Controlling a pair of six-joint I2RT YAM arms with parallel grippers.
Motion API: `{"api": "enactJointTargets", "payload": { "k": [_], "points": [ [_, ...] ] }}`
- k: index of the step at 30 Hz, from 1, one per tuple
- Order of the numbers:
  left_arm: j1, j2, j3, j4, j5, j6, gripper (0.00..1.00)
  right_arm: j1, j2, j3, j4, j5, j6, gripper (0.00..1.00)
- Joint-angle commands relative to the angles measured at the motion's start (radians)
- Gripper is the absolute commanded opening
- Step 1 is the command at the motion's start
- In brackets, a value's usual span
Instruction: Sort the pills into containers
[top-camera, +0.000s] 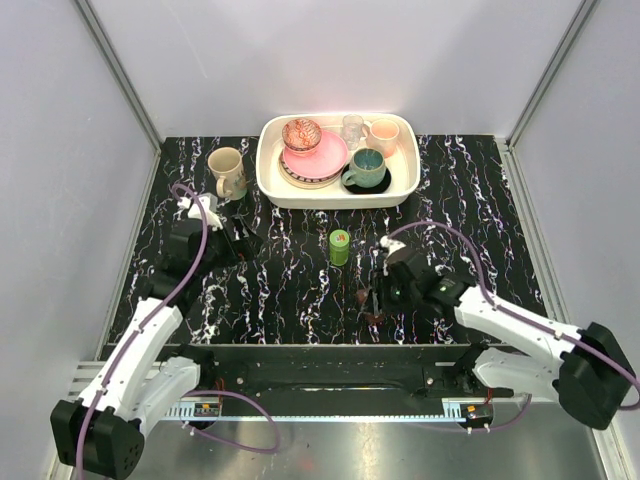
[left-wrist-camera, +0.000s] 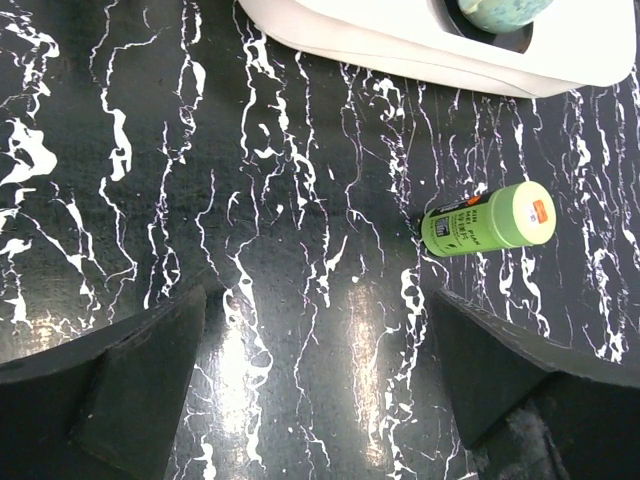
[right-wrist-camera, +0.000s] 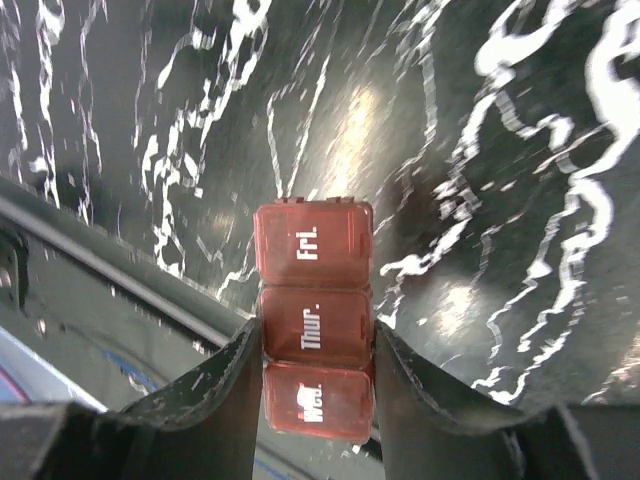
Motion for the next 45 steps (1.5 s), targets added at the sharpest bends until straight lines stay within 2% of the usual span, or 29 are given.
{"api": "enactJointTargets", "payload": {
  "k": [1, 9, 11, 12, 14, 19, 23, 25, 27, 28, 29, 30, 32, 33, 34, 35, 36, 37, 38, 40, 45],
  "points": [
    [0.003, -0.046, -0.01, 0.034, 0.066, -0.023, 0.99, 0.108, 0.066, 0.058, 0.042, 0.041, -0.027, 0.24],
    [0.003, -0.087, -0.044, 0.036, 0.097, -0.022, 0.99, 0.278, 0.29, 0.175, 0.054, 0.185, -0.056, 0.3],
    [0.003, -0.086, -0.055, 0.033, 0.103, -0.022, 0.99, 0.315, 0.342, 0.196, 0.059, 0.211, -0.06, 0.38],
    [0.004, -0.086, -0.056, 0.034, 0.106, -0.022, 0.99, 0.326, 0.358, 0.215, 0.063, 0.22, -0.062, 0.52],
    [0.003, -0.086, -0.066, 0.034, 0.109, -0.019, 0.99, 0.34, 0.391, 0.228, 0.069, 0.229, -0.056, 0.64],
    [0.003, -0.097, -0.087, 0.036, 0.114, -0.016, 0.99, 0.343, 0.37, 0.222, 0.08, 0.274, -0.022, 0.73],
    [0.003, -0.101, -0.107, 0.039, 0.128, -0.02, 0.99, 0.343, 0.31, 0.189, 0.074, 0.327, 0.035, 0.74],
    [0.001, -0.101, -0.116, 0.045, 0.149, -0.031, 0.99, 0.344, 0.295, 0.169, 0.057, 0.318, 0.065, 0.71],
    [-0.005, -0.103, -0.133, 0.065, 0.181, -0.039, 0.97, 0.344, 0.272, 0.144, 0.056, 0.28, 0.096, 0.63],
    [-0.019, -0.103, -0.138, 0.074, 0.19, -0.045, 0.91, 0.343, 0.264, 0.137, 0.057, 0.262, 0.119, 0.58],
    [-0.031, -0.104, -0.148, 0.094, 0.2, -0.045, 0.88, 0.344, 0.249, 0.12, 0.063, 0.231, 0.131, 0.52],
    [-0.045, -0.103, -0.156, 0.103, 0.206, -0.048, 0.84, 0.359, 0.238, 0.112, 0.071, 0.217, 0.139, 0.36],
    [-0.11, -0.101, -0.174, 0.15, 0.204, -0.066, 0.65, 0.392, 0.221, 0.11, 0.077, 0.205, 0.148, 0.24],
    [-0.137, -0.091, -0.179, 0.169, 0.198, -0.078, 0.59, 0.416, 0.22, 0.113, 0.077, 0.211, 0.154, 0.19],
    [-0.195, -0.081, -0.185, 0.186, 0.186, -0.085, 0.54, 0.445, 0.22, 0.115, 0.077, 0.212, 0.169, 0.17],
    [-0.227, -0.072, -0.193, 0.216, 0.174, -0.086, 0.42, 0.458, 0.223, 0.112, 0.075, 0.218, 0.183, 0.16],
    [-0.256, -0.049, -0.193, 0.232, 0.14, -0.089, 0.35, 0.464, 0.224, 0.109, 0.08, 0.223, 0.194, 0.13],
    [-0.304, -0.035, -0.195, 0.244, 0.126, -0.098, 0.28, 0.473, 0.229, 0.103, 0.082, 0.238, 0.22, 0.06],
    [-0.322, -0.022, -0.199, 0.275, 0.114, -0.103, 0.13, 0.473, 0.234, 0.091, 0.091, 0.245, 0.232, 0.04],
    [-0.361, 0.021, -0.208, 0.339, 0.102, -0.121, 0.0, 0.473, 0.246, 0.08, 0.097, 0.26, 0.258, 0.0],
    [-0.413, 0.153, -0.201, 0.454, 0.095, -0.109, 0.0, 0.473, 0.275, 0.054, 0.12, 0.263, 0.285, 0.0]
  ]
}}
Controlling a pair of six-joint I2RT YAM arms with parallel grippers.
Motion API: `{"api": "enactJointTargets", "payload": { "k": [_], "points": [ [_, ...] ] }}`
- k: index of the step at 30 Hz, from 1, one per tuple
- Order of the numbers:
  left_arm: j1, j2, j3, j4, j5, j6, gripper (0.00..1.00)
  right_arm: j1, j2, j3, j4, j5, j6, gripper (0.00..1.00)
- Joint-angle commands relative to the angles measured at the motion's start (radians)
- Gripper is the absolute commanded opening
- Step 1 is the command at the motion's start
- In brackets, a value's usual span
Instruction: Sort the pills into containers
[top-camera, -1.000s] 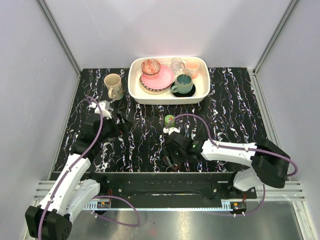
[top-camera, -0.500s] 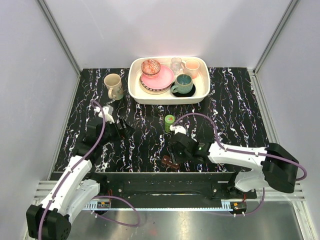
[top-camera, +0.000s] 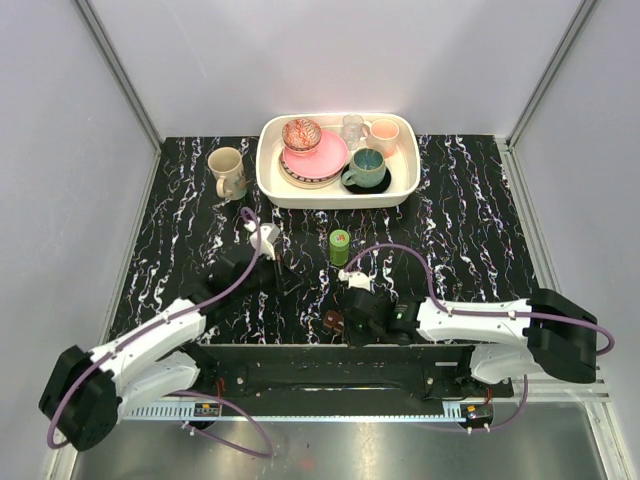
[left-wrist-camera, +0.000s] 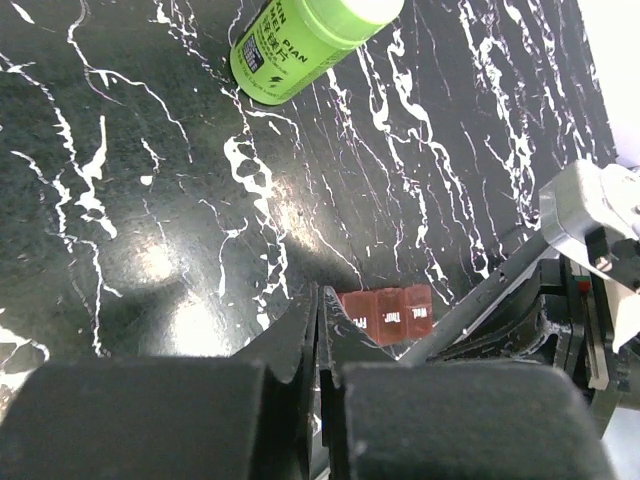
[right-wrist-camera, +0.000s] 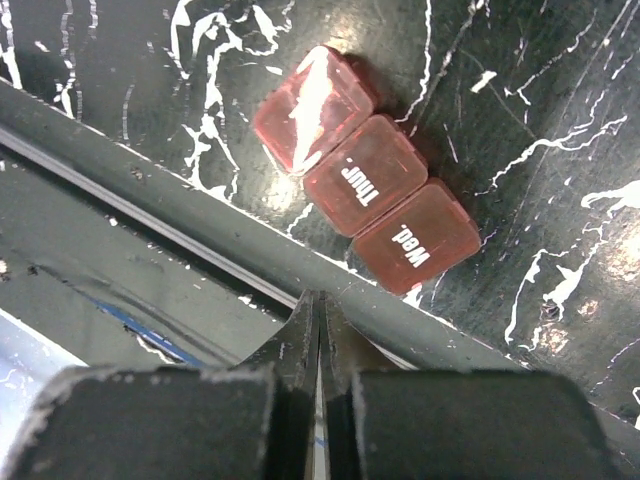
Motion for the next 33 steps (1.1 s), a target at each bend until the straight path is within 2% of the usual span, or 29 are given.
{"api": "enactJointTargets", "payload": {
  "k": [1, 8, 14, 23, 33],
  "points": [
    [-0.042, 0.107, 0.025, 0.186, -0.034, 0.004, 0.0, 0.003, 0.032, -0.017, 0.041, 0.041, 0.061, 0.0],
    [-0.094, 0.349, 0.097, 0.27, 0.006, 0.031, 0.0, 0.003, 0.07, -0.046, 0.058, 0.07, 0.084, 0.0],
    [-0.133, 0.426, 0.114, 0.293, -0.01, 0.021, 0.0, 0.003, 0.051, -0.072, 0.046, 0.142, 0.125, 0.0],
    [-0.136, 0.363, 0.071, 0.243, -0.043, 0.034, 0.0, -0.019, 0.078, -0.009, -0.037, 0.266, 0.127, 0.0],
    [-0.137, 0.239, 0.013, 0.171, -0.08, 0.023, 0.0, -0.103, 0.158, 0.074, -0.025, 0.259, 0.027, 0.0]
  ]
}}
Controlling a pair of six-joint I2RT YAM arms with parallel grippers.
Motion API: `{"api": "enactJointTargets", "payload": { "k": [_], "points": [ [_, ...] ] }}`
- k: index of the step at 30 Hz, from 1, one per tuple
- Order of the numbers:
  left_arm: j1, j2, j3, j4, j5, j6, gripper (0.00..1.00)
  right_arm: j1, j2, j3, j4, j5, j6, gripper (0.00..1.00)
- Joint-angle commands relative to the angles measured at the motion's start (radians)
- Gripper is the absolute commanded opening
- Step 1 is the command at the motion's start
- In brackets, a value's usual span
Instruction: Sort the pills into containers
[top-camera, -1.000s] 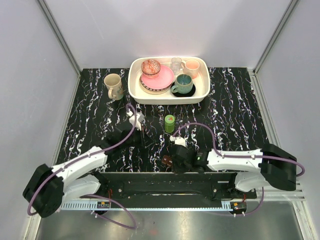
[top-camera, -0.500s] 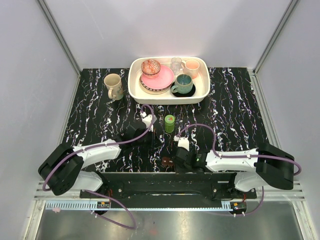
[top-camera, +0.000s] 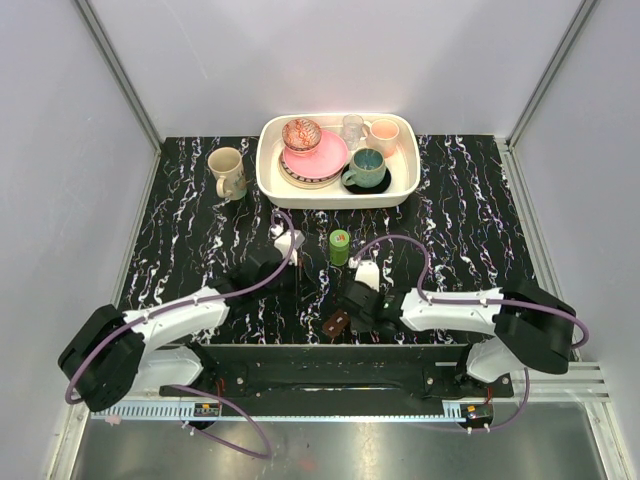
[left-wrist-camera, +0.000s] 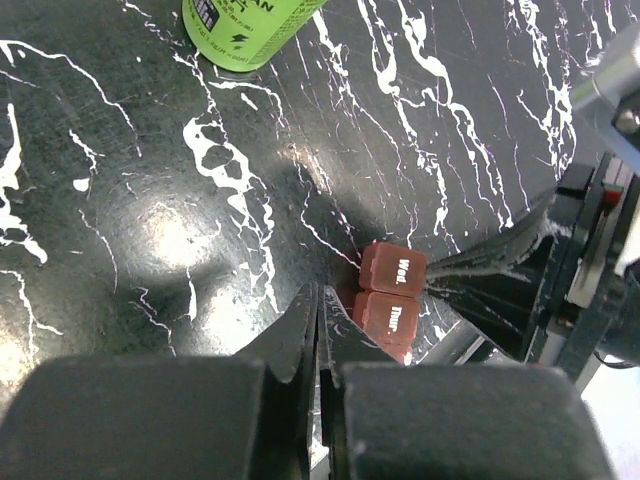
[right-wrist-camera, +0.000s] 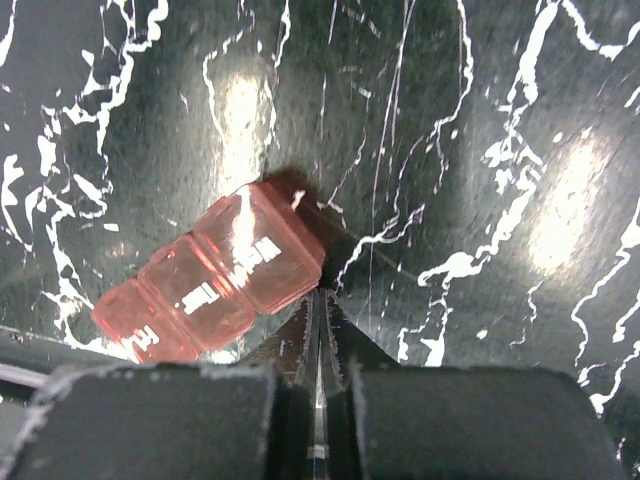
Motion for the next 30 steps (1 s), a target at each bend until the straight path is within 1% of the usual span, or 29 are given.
{"api": "enactJointTargets", "payload": {
  "k": [1, 5, 11, 15, 16, 18, 19, 20, 21, 22, 23, 24, 26, 30],
  "points": [
    [-0.003, -0.07, -0.028, -0.011, -0.04, 0.003, 0.0, -0.042, 0.023, 0.062, 0.015, 0.037, -0.069, 0.0],
    [-0.003, -0.106, -0.04, -0.027, -0.053, -0.002, 0.0, -0.083, 0.021, 0.073, 0.056, 0.001, -0.12, 0.0],
    [-0.003, -0.134, -0.062, -0.036, -0.064, -0.007, 0.01, -0.12, -0.002, 0.053, 0.149, -0.12, -0.195, 0.0],
    [-0.004, -0.156, -0.081, -0.031, -0.06, -0.007, 0.1, -0.12, -0.057, 0.033, 0.147, -0.129, -0.177, 0.02],
    [-0.004, -0.162, -0.086, -0.027, -0.056, -0.008, 0.11, -0.122, -0.071, 0.016, 0.147, -0.129, -0.167, 0.02],
    [-0.004, -0.168, -0.094, -0.019, -0.052, -0.013, 0.11, -0.123, -0.112, 0.002, 0.145, -0.138, -0.131, 0.1],
    [-0.004, -0.169, -0.095, -0.019, -0.052, -0.014, 0.11, -0.123, -0.123, -0.007, 0.142, -0.146, -0.118, 0.17],
    [-0.003, -0.169, -0.098, -0.019, -0.05, -0.019, 0.1, -0.123, -0.13, -0.01, 0.141, -0.155, -0.095, 0.35],
    [-0.004, -0.172, -0.101, -0.019, -0.05, -0.02, 0.09, -0.123, -0.143, -0.008, 0.136, -0.17, -0.082, 0.48],
    [-0.004, -0.179, -0.103, -0.019, -0.049, -0.022, 0.09, -0.123, -0.143, -0.007, 0.136, -0.18, -0.068, 0.57],
    [-0.003, -0.183, -0.106, -0.019, -0.05, -0.03, 0.08, -0.123, -0.144, -0.001, 0.135, -0.189, -0.04, 0.68],
    [-0.004, -0.194, -0.111, -0.021, -0.052, -0.033, 0.04, -0.123, -0.134, 0.013, 0.13, -0.206, -0.029, 0.71],
    [-0.004, -0.206, -0.111, -0.04, -0.069, -0.046, 0.01, -0.123, -0.115, 0.039, 0.113, -0.207, -0.003, 0.75],
    [-0.004, -0.27, -0.112, -0.102, -0.147, -0.086, 0.01, -0.123, -0.023, 0.151, -0.006, -0.158, 0.044, 0.76]
  ]
}}
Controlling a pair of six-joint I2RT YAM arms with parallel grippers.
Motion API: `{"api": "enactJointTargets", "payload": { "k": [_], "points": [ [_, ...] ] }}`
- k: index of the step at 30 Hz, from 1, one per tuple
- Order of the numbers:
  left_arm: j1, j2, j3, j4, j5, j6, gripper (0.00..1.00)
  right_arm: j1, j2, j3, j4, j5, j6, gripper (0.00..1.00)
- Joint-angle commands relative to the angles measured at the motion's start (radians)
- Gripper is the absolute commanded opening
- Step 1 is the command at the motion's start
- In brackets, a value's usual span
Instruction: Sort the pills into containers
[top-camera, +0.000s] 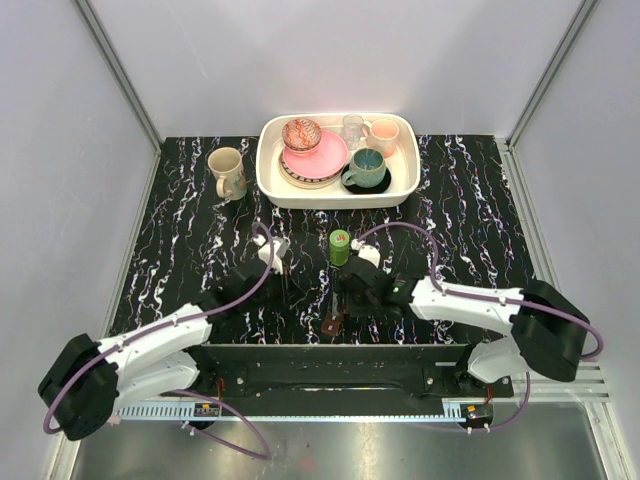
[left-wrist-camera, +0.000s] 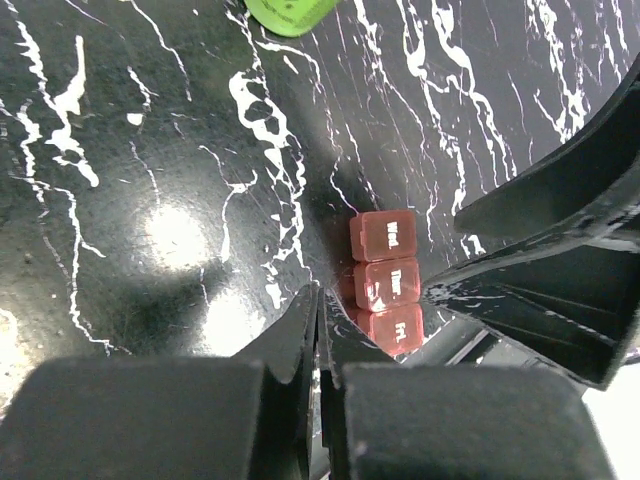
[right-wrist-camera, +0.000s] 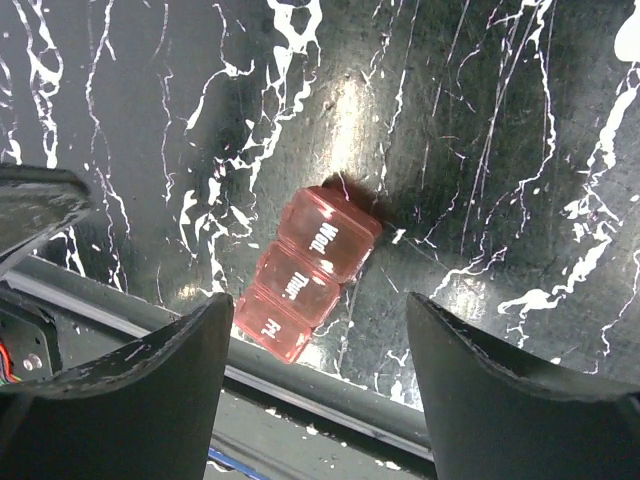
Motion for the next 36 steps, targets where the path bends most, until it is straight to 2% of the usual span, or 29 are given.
{"api": "enactJointTargets", "payload": {
  "k": [1, 9, 17, 26, 36],
  "points": [
    [-0.004, -0.078, -0.005, -0.028, -0.096, -0.06, 0.02, -0.004, 0.081, 0.134, -0.094, 0.029, 0.082, 0.76],
    [-0.004, -0.244, -0.051, -0.123, -0.177, -0.108, 0.11, -0.004, 0.253, 0.291, -0.211, 0.056, 0.149, 0.7],
    [-0.004, -0.279, -0.054, -0.16, -0.194, -0.102, 0.13, -0.002, 0.308, 0.346, -0.299, 0.098, 0.171, 0.69],
    [-0.004, -0.25, -0.05, -0.153, -0.174, -0.09, 0.14, -0.002, 0.212, 0.3, -0.309, 0.136, 0.155, 0.69],
    [-0.004, -0.238, -0.063, -0.127, -0.145, -0.1, 0.14, 0.002, 0.204, 0.297, -0.299, 0.052, 0.08, 0.72]
  ]
}}
